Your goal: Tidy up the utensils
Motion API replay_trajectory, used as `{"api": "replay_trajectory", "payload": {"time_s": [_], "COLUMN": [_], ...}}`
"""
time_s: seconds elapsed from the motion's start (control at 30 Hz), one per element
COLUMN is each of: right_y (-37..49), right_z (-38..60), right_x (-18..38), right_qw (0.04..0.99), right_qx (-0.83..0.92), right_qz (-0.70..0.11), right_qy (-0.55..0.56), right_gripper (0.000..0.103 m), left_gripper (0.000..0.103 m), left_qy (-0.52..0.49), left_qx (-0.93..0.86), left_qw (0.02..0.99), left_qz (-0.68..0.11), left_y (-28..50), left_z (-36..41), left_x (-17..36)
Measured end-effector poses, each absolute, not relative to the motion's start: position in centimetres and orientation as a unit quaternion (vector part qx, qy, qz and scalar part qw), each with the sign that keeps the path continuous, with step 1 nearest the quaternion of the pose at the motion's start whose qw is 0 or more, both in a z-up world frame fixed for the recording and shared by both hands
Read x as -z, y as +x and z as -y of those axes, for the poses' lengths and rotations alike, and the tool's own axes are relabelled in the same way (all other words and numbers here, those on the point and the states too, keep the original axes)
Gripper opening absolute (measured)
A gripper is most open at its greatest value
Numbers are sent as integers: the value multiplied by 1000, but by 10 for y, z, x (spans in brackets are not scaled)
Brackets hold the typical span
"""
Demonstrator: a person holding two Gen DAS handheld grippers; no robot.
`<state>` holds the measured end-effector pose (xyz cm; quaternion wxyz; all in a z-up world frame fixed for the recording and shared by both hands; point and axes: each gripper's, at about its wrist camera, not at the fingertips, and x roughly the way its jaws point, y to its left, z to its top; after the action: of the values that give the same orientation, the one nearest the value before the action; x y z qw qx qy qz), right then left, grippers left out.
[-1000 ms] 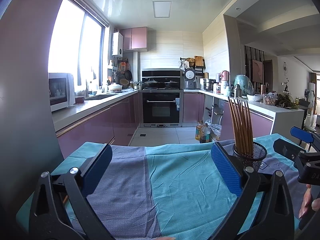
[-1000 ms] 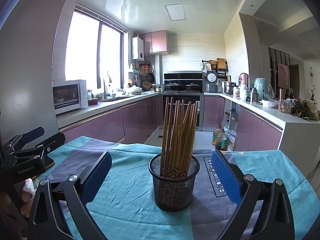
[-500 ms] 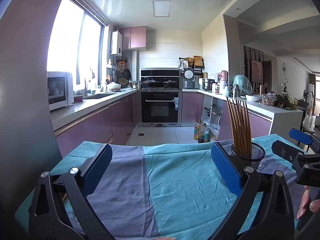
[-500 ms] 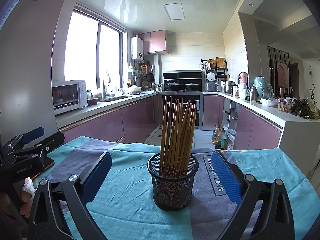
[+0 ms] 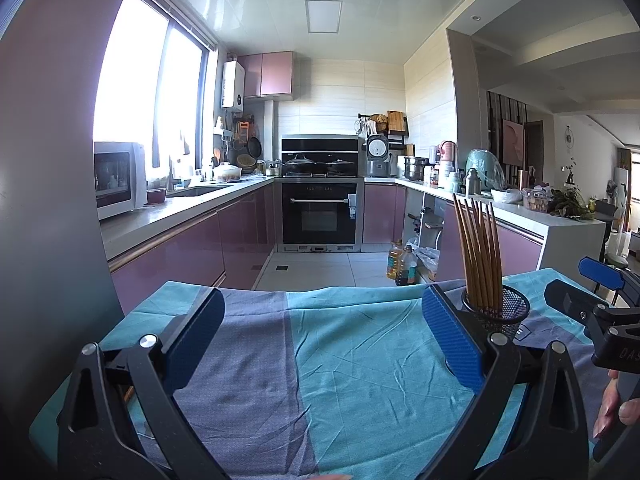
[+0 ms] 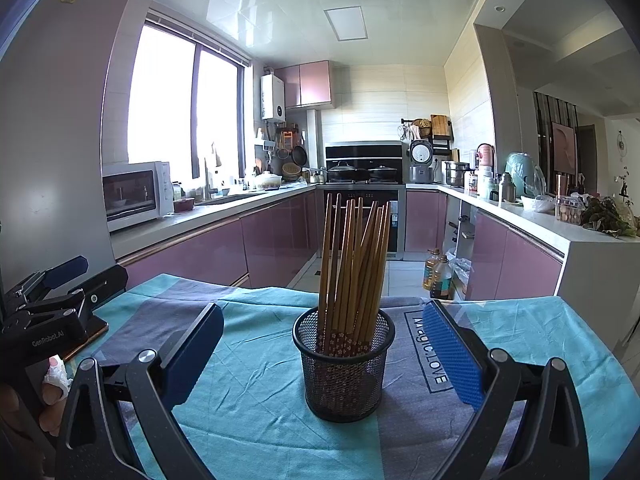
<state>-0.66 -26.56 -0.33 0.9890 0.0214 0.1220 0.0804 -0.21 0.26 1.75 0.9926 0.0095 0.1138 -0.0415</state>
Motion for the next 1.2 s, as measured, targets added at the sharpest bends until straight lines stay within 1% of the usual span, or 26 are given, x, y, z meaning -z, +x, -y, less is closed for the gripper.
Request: {"api": "replay_trajectory", "payload": {"time_s": [1.2], "right_y": [-8], "right_z": [266], "right_x": [3], "right_qw": [989], "right_qx": [-78], "right_qz": [-122], "right_qy": [24], "right_gripper": [96], "left_gripper": [97], "left_qy": [7], "left_qx": [44], "left_qw": [992], "left_qz": [-116], "left_y": [0], "left_z": [-1], "left_x": [-19]}}
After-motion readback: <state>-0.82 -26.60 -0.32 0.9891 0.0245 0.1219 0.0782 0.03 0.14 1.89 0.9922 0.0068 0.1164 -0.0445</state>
